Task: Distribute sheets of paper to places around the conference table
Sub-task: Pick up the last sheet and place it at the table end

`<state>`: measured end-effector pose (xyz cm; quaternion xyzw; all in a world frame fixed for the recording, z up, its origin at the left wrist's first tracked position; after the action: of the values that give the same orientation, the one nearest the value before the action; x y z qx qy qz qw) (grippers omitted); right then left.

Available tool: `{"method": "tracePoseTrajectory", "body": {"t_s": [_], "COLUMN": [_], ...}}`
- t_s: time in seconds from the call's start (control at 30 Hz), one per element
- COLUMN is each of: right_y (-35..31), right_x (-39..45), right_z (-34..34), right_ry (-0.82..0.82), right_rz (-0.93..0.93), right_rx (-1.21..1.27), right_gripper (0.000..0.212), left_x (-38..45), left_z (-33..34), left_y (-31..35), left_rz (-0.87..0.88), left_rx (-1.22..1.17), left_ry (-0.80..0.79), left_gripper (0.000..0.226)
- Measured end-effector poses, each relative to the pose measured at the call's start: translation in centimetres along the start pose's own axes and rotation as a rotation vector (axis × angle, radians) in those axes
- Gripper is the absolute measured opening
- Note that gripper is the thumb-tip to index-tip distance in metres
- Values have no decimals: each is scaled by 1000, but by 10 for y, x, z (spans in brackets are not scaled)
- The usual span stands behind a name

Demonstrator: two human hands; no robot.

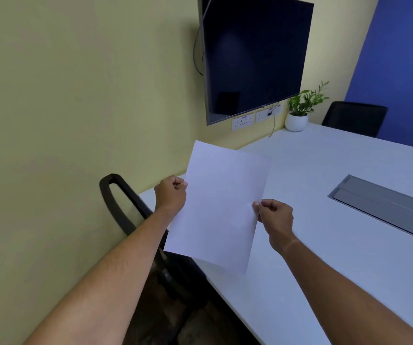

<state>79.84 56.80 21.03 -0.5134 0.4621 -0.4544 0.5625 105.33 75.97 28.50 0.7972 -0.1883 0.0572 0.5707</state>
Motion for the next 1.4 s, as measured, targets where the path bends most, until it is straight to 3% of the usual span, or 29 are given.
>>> {"method": "tracePoseTrajectory", "body": {"t_s": [0.53, 0.87, 1.4], "right_y": [86, 161, 266], "right_x": [117, 154, 188], "right_z": [97, 134, 166], "right_ry": [224, 286, 266], "right_rz": [236, 400, 584], "right_rx": [-5, -78, -300], "right_gripper": [5, 8, 28], "left_x": [180, 218, 234], "left_z": [194, 275, 350], "left_y": [-71, -150, -265], "left_rz": [75, 28, -27], "left_rx": [91, 214, 409], "left_ry": [-314, -449, -492], "left_gripper": [8, 9, 7]}}
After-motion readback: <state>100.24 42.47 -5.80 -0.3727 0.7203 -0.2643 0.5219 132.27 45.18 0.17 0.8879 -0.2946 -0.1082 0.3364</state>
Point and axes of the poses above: each hand's wrist, its own x-axis towards the middle knuckle, its own z-axis out of the palm, y = z × x, the point moved 9 cm from there along x, towards the middle knuckle, and after that the axes turned 11 degrees about y, right-handed, at the moved point
